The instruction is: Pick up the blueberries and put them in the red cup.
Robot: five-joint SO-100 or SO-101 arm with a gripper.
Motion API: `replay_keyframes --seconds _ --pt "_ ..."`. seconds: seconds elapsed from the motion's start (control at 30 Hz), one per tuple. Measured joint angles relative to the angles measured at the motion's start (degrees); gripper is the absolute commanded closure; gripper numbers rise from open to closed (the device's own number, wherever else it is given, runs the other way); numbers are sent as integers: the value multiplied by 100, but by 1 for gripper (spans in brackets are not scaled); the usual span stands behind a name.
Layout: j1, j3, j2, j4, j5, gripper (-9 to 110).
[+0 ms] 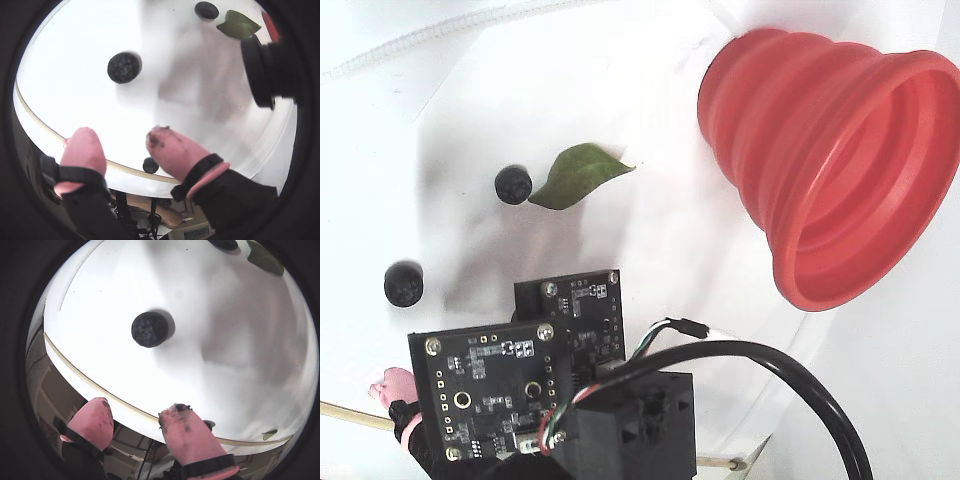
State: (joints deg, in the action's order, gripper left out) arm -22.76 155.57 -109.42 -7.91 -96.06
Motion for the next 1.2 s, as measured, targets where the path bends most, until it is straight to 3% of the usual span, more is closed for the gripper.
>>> replay_keyframes --seconds 1.2 --pt "0 -475 1679 -1327 62 80"
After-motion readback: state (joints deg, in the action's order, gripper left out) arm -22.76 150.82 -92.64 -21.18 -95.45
